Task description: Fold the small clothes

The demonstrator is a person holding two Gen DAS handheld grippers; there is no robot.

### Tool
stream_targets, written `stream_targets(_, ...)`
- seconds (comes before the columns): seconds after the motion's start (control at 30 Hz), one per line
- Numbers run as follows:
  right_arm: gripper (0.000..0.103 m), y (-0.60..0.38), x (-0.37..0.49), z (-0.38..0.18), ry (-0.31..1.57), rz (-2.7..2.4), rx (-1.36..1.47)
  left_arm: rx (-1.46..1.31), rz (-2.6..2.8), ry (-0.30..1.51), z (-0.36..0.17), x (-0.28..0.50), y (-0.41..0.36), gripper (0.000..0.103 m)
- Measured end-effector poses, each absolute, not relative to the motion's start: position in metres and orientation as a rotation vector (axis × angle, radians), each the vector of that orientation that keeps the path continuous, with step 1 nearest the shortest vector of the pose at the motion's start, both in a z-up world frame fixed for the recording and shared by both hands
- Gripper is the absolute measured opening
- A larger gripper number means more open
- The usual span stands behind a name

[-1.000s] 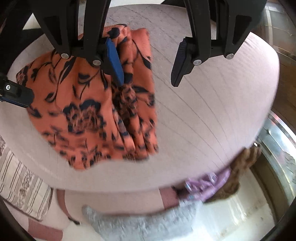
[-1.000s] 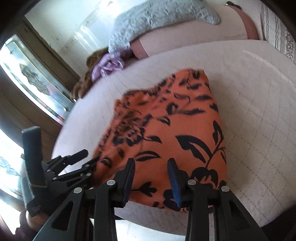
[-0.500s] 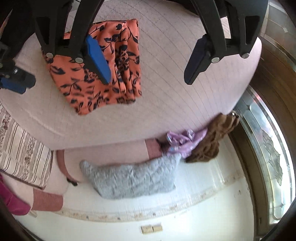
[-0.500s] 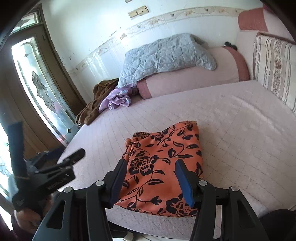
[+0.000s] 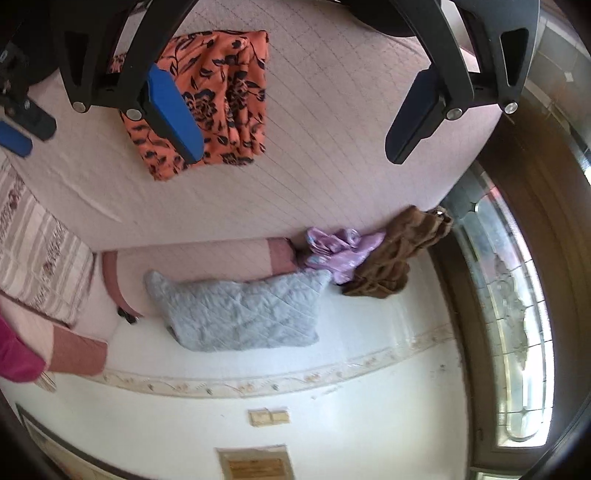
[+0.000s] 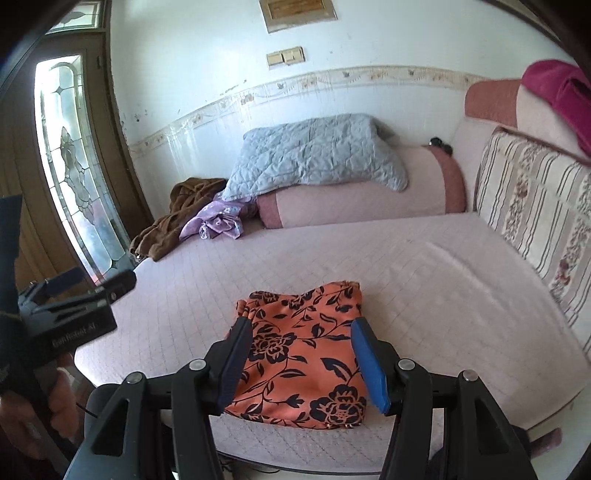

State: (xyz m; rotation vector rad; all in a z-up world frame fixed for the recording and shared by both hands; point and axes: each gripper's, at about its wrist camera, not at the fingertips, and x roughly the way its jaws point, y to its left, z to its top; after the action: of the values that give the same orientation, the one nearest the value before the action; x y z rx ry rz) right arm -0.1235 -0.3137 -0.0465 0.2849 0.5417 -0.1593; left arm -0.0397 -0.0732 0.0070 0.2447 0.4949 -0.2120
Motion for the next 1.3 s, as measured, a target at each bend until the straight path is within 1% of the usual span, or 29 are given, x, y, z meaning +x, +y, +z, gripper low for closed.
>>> stream_targets(0.23,0.06,-0.305,-0.133,-0.032,0.534,-0.17,0.269,0.205,-0.161,0.446,0.033,-0.044,-0.054,0.099)
stream_targets(0.63,0.06,-0.292,-0.138,-0.016,0.509,-0.188,0.215,0.183,-0.116,0.403,0.054,-0.046,-0.034,0.099)
stream_targets(0.87,0.06,-0.283,-0.132,-0.016,0.526,-0.185,0.199,0.175,-0.099,0.384,0.057,-0.046,-0.025,0.099)
stream_targets(1.3,0.06,-0.272,-0.121,-0.028,0.574,-0.179,0.19,0.166,-0.095,0.406,0.049,-0.042,-0.018,0.099)
